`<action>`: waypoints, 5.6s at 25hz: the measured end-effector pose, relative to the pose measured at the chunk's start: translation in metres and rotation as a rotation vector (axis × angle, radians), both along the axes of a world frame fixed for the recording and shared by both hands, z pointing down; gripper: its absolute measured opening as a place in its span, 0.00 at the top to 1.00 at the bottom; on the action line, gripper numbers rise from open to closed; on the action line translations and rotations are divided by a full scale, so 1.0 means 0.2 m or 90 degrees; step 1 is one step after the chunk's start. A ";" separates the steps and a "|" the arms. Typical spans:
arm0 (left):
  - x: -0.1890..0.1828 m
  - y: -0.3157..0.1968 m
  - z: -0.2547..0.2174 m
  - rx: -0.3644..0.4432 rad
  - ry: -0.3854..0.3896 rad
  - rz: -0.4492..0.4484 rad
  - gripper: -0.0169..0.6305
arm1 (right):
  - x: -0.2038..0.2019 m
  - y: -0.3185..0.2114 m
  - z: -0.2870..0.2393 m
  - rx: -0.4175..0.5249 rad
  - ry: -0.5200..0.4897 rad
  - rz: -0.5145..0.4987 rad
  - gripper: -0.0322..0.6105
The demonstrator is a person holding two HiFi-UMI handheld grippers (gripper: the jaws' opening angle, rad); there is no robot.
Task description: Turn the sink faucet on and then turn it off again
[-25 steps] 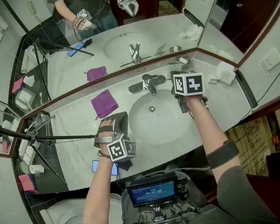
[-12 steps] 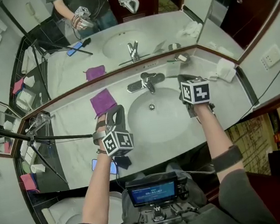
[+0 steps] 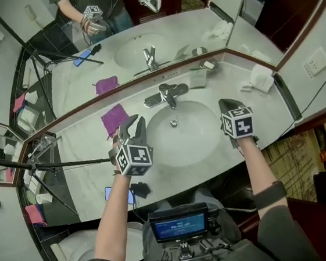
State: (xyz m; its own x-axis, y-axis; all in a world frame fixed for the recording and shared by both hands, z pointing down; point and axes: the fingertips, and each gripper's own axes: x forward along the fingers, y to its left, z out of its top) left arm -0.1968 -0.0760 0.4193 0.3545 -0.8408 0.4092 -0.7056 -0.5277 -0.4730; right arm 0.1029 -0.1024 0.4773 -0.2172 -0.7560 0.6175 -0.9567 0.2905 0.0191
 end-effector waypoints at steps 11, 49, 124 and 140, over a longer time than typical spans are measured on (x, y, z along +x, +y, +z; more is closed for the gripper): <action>0.23 -0.21 0.13 -0.071 0.072 0.022 0.69 | 0.41 0.20 0.31 -0.054 0.059 0.029 0.94; 0.78 -0.88 0.89 -0.049 -0.082 0.086 0.88 | 1.21 0.01 0.93 -0.149 0.067 0.185 0.94; 0.94 0.62 1.08 -0.473 -0.176 0.324 0.97 | 0.84 0.39 0.57 -0.163 -0.043 0.218 0.94; 0.91 0.57 0.98 -0.452 -0.155 0.323 0.97 | 0.85 0.43 0.50 -0.161 0.000 0.205 0.94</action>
State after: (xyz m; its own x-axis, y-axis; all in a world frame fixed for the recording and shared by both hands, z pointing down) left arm -0.0152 0.0380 0.6163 0.4495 -0.1276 0.8841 -0.2316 -0.9725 -0.0226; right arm 0.2737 -0.0158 0.5763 0.0058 -0.6099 0.7925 -0.9995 -0.0281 -0.0143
